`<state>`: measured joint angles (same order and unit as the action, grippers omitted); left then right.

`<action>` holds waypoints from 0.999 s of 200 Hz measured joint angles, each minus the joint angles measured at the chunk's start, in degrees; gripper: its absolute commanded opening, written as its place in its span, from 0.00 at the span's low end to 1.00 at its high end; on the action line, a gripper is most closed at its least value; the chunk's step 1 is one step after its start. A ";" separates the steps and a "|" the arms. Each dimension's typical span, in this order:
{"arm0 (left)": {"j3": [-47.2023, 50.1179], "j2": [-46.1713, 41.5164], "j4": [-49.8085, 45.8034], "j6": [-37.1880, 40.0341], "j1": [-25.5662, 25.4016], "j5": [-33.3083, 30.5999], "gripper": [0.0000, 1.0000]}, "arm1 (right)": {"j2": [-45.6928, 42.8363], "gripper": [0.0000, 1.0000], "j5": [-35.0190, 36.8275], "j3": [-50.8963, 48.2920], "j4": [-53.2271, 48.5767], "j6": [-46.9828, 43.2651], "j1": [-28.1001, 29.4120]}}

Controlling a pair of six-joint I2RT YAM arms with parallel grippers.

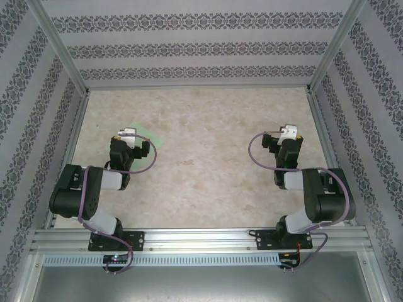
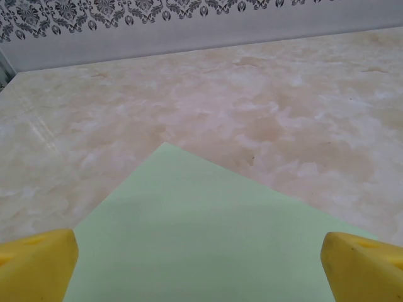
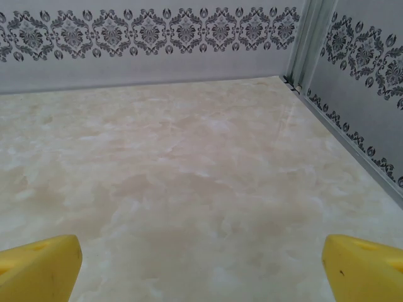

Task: Fold a paper plane with a square sheet of paper (pick it up from the middle)
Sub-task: Move the square sheet of paper to the center of the table.

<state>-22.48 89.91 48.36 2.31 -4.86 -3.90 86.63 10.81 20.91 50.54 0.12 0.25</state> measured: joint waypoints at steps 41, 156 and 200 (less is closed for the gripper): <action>0.00 0.00 0.00 0.00 0.00 0.00 1.00 | 0.00 0.98 -0.02 0.00 0.00 0.00 0.00; 0.52 -3.41 -0.85 -0.04 0.00 0.63 1.00 | -4.57 0.98 0.02 0.42 -4.02 -0.48 1.38; -2.67 -19.08 -15.13 -4.44 0.04 -3.10 1.00 | -13.29 0.98 -2.25 20.15 -36.94 4.13 4.98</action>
<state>-25.15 70.83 33.23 -2.13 -4.82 -7.01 73.34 8.56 41.06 13.61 4.25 5.23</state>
